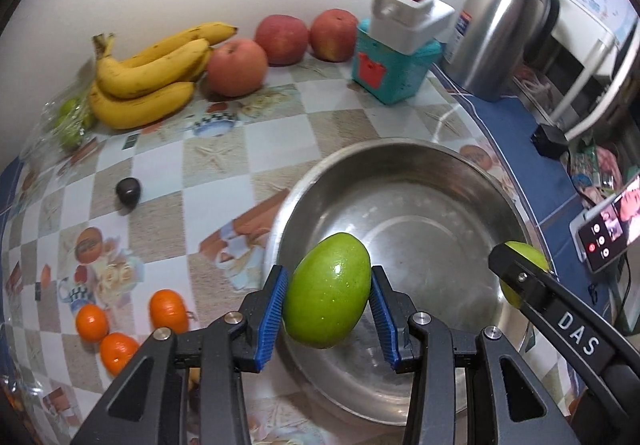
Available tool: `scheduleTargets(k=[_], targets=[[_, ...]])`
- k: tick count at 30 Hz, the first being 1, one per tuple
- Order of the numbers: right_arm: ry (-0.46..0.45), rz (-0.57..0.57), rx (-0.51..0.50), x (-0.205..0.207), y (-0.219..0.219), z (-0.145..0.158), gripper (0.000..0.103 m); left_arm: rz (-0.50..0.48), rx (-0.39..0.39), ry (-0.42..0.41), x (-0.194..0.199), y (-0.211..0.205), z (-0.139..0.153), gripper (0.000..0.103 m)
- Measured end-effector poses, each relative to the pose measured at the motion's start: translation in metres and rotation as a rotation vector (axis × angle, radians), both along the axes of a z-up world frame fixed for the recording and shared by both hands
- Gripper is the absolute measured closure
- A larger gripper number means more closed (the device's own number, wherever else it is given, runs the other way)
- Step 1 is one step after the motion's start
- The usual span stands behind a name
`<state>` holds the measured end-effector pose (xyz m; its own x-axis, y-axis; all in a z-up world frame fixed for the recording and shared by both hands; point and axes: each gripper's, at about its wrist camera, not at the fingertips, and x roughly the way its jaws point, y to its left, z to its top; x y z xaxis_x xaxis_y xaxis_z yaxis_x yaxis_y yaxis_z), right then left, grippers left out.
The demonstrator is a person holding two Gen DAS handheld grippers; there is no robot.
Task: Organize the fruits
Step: 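Lift and carry both held green fruits over the steel plate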
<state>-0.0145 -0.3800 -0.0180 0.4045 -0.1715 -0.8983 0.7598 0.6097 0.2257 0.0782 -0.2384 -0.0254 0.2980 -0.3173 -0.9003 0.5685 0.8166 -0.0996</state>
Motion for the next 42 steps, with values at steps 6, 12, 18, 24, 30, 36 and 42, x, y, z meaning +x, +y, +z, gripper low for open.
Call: scheduleTargets(k=[6,12,18,24,30,36,42], targets=[[0.031,-0.025,0.001,-0.003,-0.005,-0.009,0.052,-0.047,0.007,-0.004,-0.007,-0.013,-0.012,0.059],[0.07,-0.025,0.01,-0.002,-0.007,-0.02,0.052,-0.08,0.033,-0.011,-0.014,-0.022,-0.021,0.059],[0.089,-0.024,0.013,-0.001,-0.008,-0.026,0.052,-0.084,0.056,-0.006,-0.015,-0.024,-0.029,0.059],[0.104,-0.021,0.023,0.001,-0.009,-0.033,0.052,-0.084,0.064,-0.001,-0.015,-0.025,-0.032,0.059],[0.122,-0.011,0.027,0.004,-0.008,-0.037,0.052,-0.092,0.079,0.0,-0.016,-0.027,-0.036,0.059],[0.129,-0.003,0.028,0.005,-0.007,-0.039,0.052,-0.098,0.093,0.002,-0.018,-0.029,-0.039,0.059],[0.136,0.001,0.025,0.007,-0.007,-0.043,0.052,-0.101,0.106,0.006,-0.019,-0.031,-0.044,0.059]])
